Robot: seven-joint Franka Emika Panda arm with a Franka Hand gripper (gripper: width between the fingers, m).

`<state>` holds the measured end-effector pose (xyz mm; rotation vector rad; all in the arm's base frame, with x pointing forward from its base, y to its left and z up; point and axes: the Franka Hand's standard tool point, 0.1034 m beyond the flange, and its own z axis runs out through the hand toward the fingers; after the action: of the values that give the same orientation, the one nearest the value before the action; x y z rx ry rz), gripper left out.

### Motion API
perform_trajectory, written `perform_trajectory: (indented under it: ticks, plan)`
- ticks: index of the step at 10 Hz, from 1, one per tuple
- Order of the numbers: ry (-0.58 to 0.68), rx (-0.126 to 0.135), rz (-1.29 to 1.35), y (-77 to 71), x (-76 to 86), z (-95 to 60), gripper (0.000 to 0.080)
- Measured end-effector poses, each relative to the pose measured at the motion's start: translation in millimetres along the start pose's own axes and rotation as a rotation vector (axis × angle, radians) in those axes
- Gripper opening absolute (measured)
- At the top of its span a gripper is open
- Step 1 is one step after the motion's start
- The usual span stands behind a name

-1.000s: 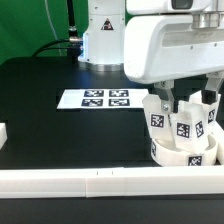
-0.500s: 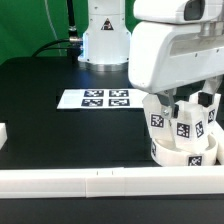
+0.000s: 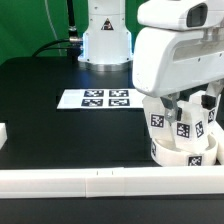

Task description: Assemble stool

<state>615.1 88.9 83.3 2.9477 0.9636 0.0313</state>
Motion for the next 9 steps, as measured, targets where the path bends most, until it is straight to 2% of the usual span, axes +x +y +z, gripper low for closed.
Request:
perform_trajectory:
  ticks: [3, 4, 5, 6, 7, 9]
  plan:
    - [-0.002, 0.001, 0.012, -0.6, -0.9, 0.9, 0.0649]
    - [-0.003, 0.001, 0.013, -0.1, -1.6, 1.6, 0.0498]
    - [-0.005, 0.001, 0.013, -0.2, -2.4, 2.5, 0.0498]
    - [-0.005, 0.001, 0.014, 0.2, -3.3, 3.4, 0.0361]
    - [0.002, -0.004, 0.017, 1.8, -3.0, 3.5, 0.0336]
    - [0.004, -0.006, 0.030, 2.5, -2.8, 3.4, 0.0336]
